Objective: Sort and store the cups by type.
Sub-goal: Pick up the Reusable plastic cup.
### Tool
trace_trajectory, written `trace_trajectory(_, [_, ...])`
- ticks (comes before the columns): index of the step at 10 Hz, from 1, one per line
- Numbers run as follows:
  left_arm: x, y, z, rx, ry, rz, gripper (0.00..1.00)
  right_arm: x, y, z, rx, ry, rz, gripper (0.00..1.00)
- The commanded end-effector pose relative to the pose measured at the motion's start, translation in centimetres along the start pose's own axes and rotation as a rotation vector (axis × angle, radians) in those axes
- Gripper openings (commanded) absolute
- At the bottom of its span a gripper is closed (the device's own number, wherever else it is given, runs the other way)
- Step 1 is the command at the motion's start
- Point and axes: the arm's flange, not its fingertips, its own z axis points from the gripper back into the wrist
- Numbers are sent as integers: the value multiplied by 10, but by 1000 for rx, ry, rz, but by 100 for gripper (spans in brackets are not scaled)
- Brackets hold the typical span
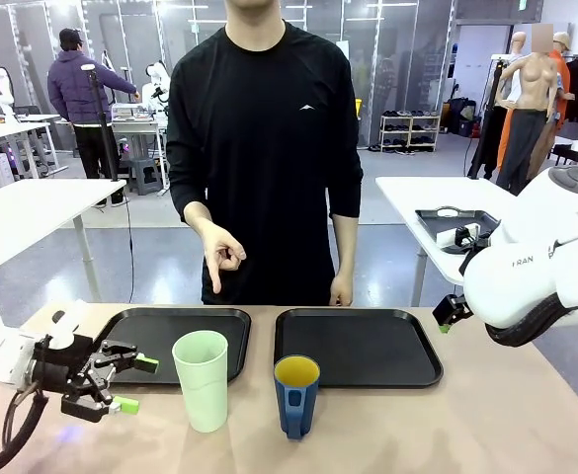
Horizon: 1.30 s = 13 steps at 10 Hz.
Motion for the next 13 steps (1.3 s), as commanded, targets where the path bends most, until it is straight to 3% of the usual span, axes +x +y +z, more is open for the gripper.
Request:
trace_trajectory(1, [-7,10,-5,2,-103,-40,100,-1,0,-1,2,2,-1,100])
trace_trajectory(3, [-6,14,-7,29,-157,-61,100,-1,0,-1,2,2,-1,100])
trace_trajectory(5, [13,18,-4,4,-108,-18,100,-1,0,-1,2,2,-1,100])
trace_trajectory(11, [12,19,-4,12,-119,-8,100,-1,0,-1,2,2,-1,100])
trace_trajectory(13, [-1,29,-18,-34,-93,13,100,-1,0,-1,2,2,-1,100])
